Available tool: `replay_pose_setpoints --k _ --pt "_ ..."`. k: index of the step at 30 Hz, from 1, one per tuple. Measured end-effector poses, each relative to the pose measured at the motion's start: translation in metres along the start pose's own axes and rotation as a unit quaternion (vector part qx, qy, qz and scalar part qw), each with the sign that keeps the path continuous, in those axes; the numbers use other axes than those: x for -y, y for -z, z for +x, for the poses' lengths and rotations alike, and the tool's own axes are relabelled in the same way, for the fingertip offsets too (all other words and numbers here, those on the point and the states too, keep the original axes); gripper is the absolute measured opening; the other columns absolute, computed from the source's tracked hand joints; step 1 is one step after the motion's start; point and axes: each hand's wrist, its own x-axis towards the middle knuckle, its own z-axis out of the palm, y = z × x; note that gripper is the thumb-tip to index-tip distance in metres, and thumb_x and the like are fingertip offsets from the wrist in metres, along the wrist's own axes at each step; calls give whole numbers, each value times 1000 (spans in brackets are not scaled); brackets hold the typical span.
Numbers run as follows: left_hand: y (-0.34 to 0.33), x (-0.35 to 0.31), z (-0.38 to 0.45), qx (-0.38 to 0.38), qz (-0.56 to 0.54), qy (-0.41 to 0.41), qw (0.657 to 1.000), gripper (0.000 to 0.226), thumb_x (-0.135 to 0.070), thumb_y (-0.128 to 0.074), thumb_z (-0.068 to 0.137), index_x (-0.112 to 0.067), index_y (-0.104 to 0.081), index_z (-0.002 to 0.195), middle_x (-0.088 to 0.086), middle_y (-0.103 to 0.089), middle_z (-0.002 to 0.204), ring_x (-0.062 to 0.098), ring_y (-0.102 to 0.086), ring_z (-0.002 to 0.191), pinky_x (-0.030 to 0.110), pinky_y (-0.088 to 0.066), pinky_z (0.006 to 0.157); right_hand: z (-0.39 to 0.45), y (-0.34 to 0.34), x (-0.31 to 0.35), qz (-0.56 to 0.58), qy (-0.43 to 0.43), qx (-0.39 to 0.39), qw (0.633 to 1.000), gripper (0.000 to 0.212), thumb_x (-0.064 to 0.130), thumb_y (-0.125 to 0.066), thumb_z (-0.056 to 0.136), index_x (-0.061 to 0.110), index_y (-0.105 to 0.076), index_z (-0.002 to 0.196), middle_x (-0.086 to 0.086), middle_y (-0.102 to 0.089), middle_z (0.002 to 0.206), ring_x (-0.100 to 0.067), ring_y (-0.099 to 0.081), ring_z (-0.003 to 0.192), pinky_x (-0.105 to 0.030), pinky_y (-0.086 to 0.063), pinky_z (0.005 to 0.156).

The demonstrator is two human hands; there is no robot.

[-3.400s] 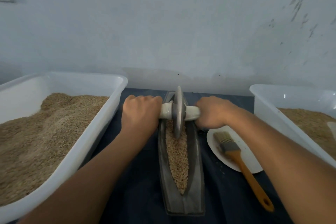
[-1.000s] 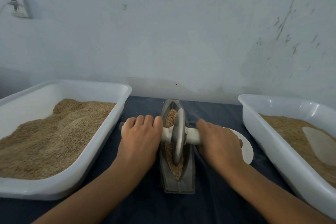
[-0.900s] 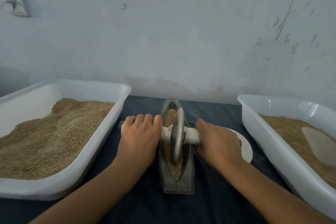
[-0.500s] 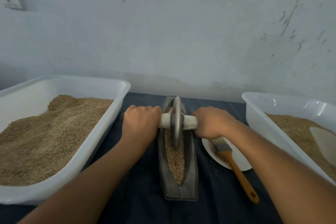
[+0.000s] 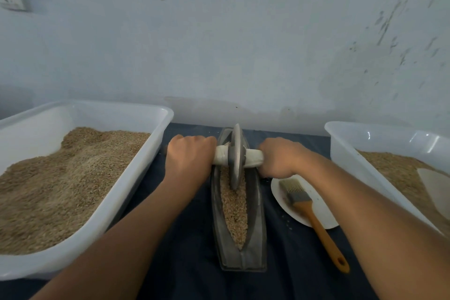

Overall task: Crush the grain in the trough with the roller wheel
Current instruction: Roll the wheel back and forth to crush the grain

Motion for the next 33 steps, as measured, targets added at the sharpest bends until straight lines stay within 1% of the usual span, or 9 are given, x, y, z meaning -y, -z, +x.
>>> replay_pose_setpoints --k 7,13,16,20,22,25,27,30,33 --pt "18 -6 -31 -31 3 -17 999 29 -20 -67 82 -26 -40 88 -8 -56 83 16 -48 70 32 -30 69 -39 -39 9 -47 -32 -223 973 12 34 -59 81 32 -50 89 7 -57 72 -22 -56 64 -35 -45 56" --pt "34 -9 -72 -55 -17 -32 998 49 -25 -72 77 -27 -25 90 -6 -55 88 18 -54 82 34 -39 78 -75 -60 16 -82 -21 -337 938 24 25 -64 79 28 -40 82 6 -55 68 -25 -51 57 -27 -20 44" --pt "41 -8 -83 -61 -17 -57 996 44 -27 -70 77 -27 -29 93 -6 -52 90 17 -51 83 35 -38 79 -89 -59 20 -46 -18 -342 938 26 31 -68 79 29 -44 88 7 -58 74 -22 -52 62 -27 -21 45" --pt "49 -7 -87 -49 -19 -64 997 33 -30 -63 82 -29 -35 99 -8 -49 94 16 -48 86 34 -38 82 -103 -57 21 -33 0 -339 940 27 35 -69 82 29 -46 93 8 -62 83 -19 -56 69 -29 -10 47" --pt "50 -7 -88 -49 -28 -66 996 32 -31 -63 82 -30 -36 98 -9 -48 93 15 -48 85 34 -38 82 -105 -55 20 -30 16 -329 944 27 37 -69 83 30 -45 94 8 -62 86 -18 -57 72 -29 -20 47" --pt "48 -3 -83 -34 -46 -64 996 35 -34 -67 80 -33 -35 93 -11 -48 86 14 -51 79 32 -36 73 -105 -50 19 -16 18 -287 958 27 39 -65 84 31 -42 95 9 -60 88 -18 -59 76 -35 -49 57" --pt "43 1 -76 -19 -52 -56 997 39 -34 -71 78 -34 -33 89 -12 -46 82 13 -50 72 31 -33 67 -99 -46 18 -12 10 -261 965 26 40 -64 84 32 -41 95 9 -58 85 -19 -58 74 -40 -54 62" --pt "33 2 -60 6 -45 -32 998 40 -33 -72 78 -33 -34 91 -11 -40 84 10 -42 65 29 -32 63 -82 -37 14 -35 4 -220 975 24 41 -63 82 33 -44 93 8 -53 76 -20 -52 66 -37 -51 60" --pt "24 2 -41 24 -18 -13 999 36 -38 -70 81 -35 -36 94 -12 -41 87 8 -44 65 25 -33 60 -59 -26 9 -55 6 -161 985 19 39 -63 77 34 -48 88 7 -51 73 -20 -49 63 -33 -38 55"
